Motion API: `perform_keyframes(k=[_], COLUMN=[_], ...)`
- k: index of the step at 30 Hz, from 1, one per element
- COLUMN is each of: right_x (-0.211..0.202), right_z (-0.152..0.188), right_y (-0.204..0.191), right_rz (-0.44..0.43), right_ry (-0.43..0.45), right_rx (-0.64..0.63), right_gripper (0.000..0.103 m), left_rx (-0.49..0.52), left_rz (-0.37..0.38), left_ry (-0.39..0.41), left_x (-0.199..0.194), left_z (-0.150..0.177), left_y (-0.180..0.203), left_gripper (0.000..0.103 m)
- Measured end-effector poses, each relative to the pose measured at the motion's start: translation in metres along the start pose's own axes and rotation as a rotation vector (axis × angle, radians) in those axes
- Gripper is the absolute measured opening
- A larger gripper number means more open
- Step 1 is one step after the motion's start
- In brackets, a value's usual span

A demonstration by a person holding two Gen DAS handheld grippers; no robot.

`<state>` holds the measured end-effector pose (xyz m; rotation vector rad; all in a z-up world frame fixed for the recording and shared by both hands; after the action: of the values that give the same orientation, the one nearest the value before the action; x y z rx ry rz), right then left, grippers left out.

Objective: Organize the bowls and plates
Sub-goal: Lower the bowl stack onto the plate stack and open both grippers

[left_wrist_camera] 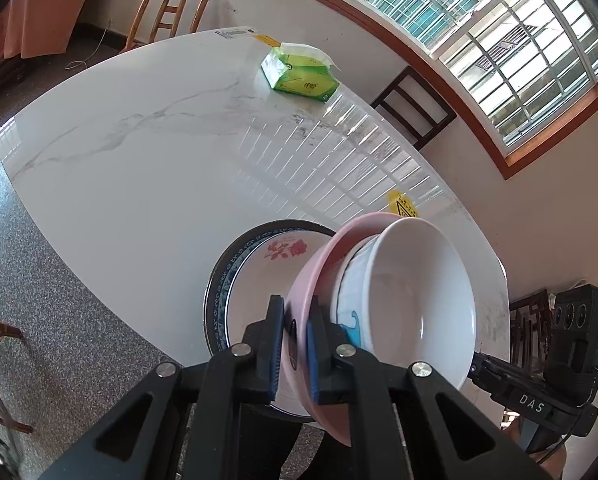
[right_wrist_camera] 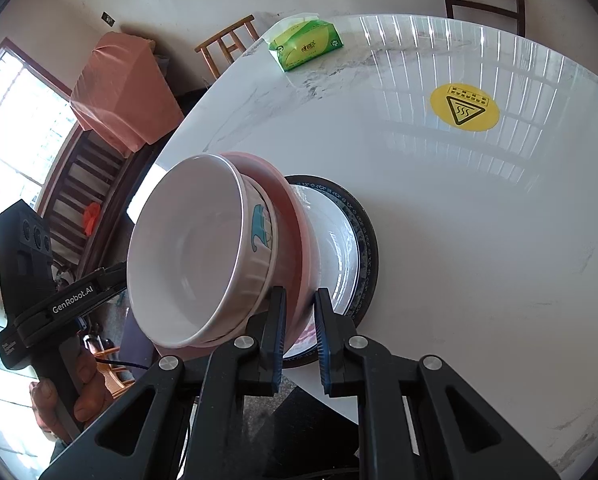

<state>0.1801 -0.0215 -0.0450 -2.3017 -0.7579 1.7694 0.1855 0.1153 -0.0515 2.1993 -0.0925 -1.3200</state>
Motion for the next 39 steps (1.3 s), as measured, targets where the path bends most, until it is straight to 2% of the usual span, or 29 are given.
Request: perform_keyframes(k=[28, 32, 37, 39], right_x=[0.016, 0.018, 0.018, 0.018], right_z=[0.002, 0.001, 0.0, -0.001], right_y=[0.003, 0.005, 0.004, 0.003], right_rz=[-0.008, -0.013, -0.036, -0.036], right_ry=[-0.025, -0.005, 0.031, 0.043], right_rx=[0.024, 0.022, 0.022, 0.02], right_gripper=[0.014, 0.014, 0.016, 0.016], left_rx=[-0.006, 0.043, 0.124, 0.142], left_rz=[-0.008, -0.028, -0.101, -0.13], left_ry=[-0.034, 0.009, 0.14, 0.18], left_x=[0.02, 0.018, 0.007, 0.005], left_z=[0.0, -0.001, -0.003, -0.004], left_y=[-0.017, -0.014, -0.008, -0.008], left_gripper=[0.009, 0.009, 0.009, 0.012])
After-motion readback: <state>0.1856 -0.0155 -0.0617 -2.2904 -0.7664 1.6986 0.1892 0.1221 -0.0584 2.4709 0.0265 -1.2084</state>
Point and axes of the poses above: each gripper's, at about its wrist camera, not at the fingertips, and x roughly the way its jaws point, y to its right, z to its underside, the point moved 10 cm from there along x, roughly the way its jaws point, and after that the axes turned 3 degrees about -y, right-handed, at the moved point
